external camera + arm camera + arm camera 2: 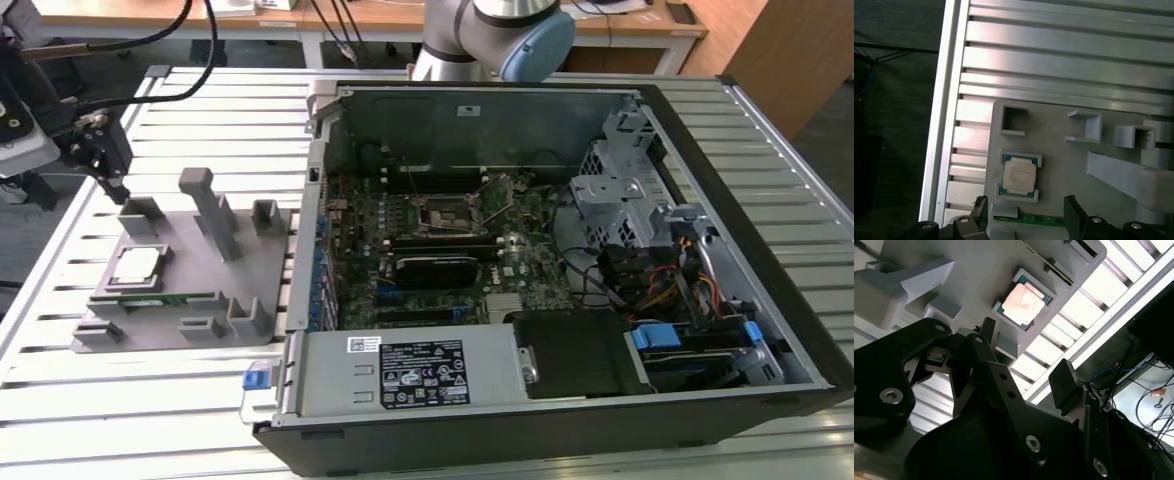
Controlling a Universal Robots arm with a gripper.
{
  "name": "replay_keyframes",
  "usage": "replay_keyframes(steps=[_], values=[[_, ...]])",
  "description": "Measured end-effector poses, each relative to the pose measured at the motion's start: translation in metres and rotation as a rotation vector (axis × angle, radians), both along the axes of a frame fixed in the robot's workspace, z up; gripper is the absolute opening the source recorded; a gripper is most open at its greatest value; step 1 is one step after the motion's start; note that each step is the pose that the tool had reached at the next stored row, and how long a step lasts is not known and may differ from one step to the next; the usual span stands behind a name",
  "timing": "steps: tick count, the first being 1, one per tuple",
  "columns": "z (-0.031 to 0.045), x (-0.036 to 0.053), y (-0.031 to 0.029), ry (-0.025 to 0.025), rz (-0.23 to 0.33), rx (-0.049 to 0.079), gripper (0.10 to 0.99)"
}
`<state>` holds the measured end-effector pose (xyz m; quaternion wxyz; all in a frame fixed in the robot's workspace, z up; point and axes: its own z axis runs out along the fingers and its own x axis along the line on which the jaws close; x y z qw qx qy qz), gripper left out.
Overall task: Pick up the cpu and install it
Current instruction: 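Pick up the cpu and move it towards the insertion slot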
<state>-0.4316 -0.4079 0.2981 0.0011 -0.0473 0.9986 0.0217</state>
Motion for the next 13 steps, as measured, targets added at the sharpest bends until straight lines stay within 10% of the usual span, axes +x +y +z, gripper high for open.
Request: replay_keyframes(steps=[13], values=[[-0.0237, 0.0000, -0.0001, 0.0007, 0.007, 0.000, 0.706]])
